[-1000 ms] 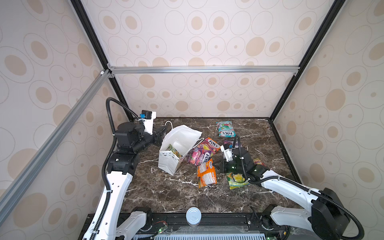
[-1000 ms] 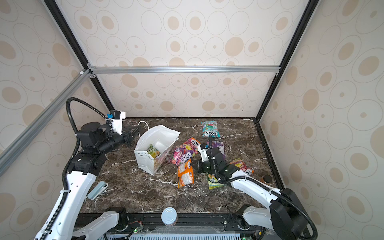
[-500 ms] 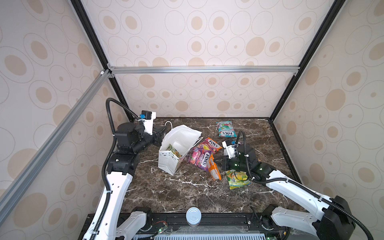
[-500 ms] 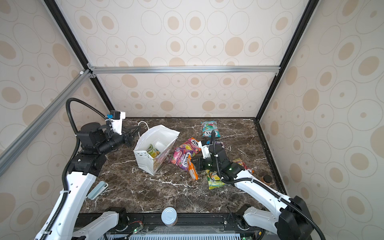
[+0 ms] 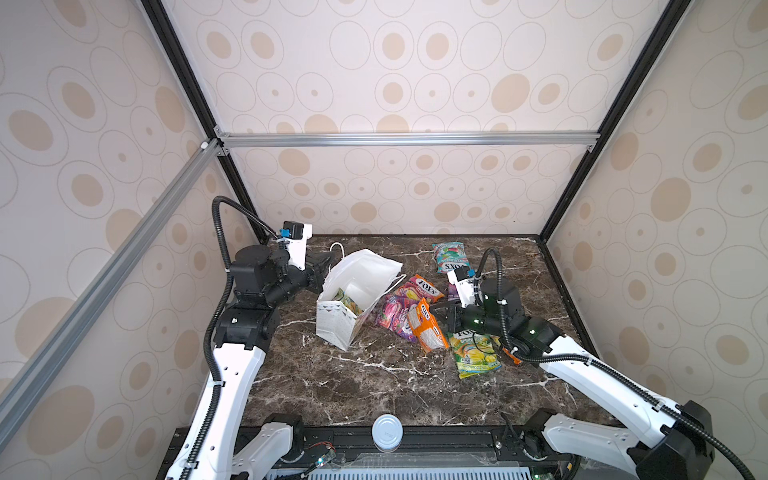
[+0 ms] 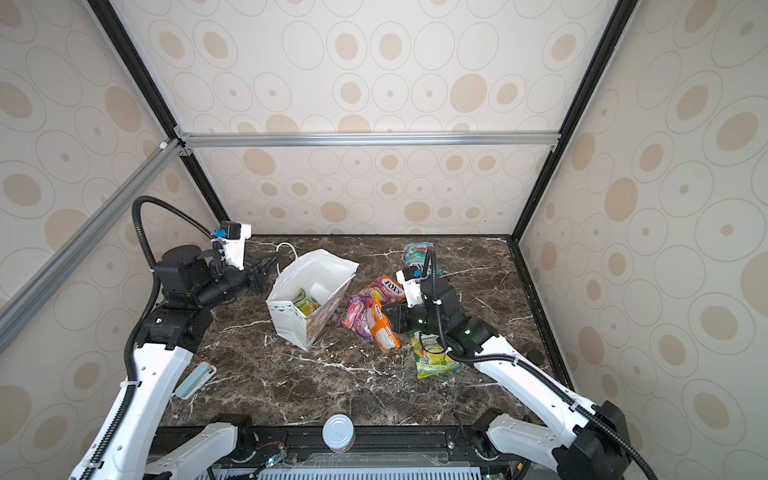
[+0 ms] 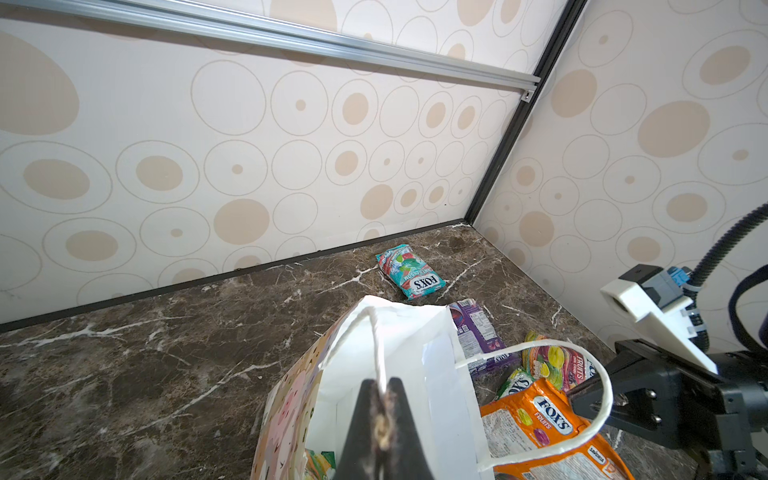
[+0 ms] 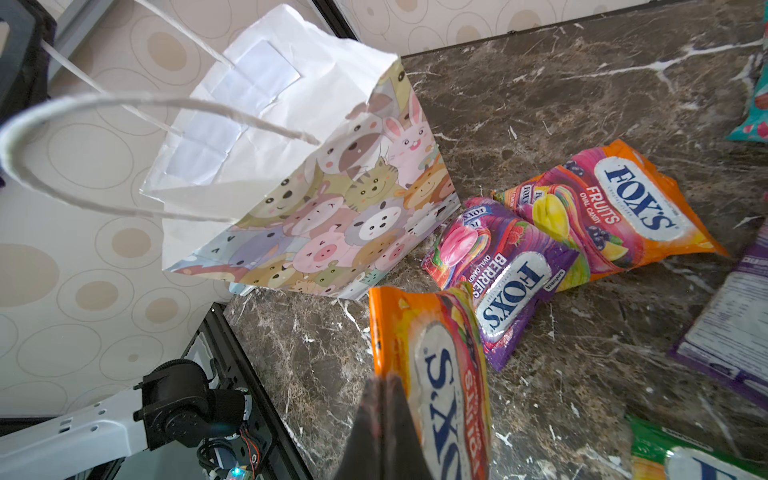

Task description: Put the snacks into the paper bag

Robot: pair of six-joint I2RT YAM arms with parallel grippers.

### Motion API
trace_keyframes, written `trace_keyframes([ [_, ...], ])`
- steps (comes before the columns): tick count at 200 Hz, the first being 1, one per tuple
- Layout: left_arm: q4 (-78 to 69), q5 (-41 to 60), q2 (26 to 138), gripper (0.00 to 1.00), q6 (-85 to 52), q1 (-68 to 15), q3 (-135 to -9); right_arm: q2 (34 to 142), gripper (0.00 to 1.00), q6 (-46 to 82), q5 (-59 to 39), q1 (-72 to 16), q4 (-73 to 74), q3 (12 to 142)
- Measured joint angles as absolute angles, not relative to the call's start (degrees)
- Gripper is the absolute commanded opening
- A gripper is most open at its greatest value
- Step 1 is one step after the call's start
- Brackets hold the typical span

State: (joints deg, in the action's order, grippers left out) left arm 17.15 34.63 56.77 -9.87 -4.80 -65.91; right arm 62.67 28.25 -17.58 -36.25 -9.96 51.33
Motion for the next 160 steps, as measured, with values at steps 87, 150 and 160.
trace_keyframes([
  [87, 17.1, 34.6, 56.7, 0.0, -9.9, -4.8, -65.9, 64.9, 0.23, 23.6, -13.8, -36.2, -19.2, 60.7],
  [150, 17.1, 34.6, 56.6, 0.0, -9.9, -4.8, -65.9, 60.9, 0.47, 23.8, -4.4, -36.1, -29.9, 50.9],
  [160, 17.1, 34.6, 56.6, 0.0, -9.9, -4.8, -65.9, 60.1, 0.5, 23.5, -3.3, -35.9, -31.4, 49.5],
])
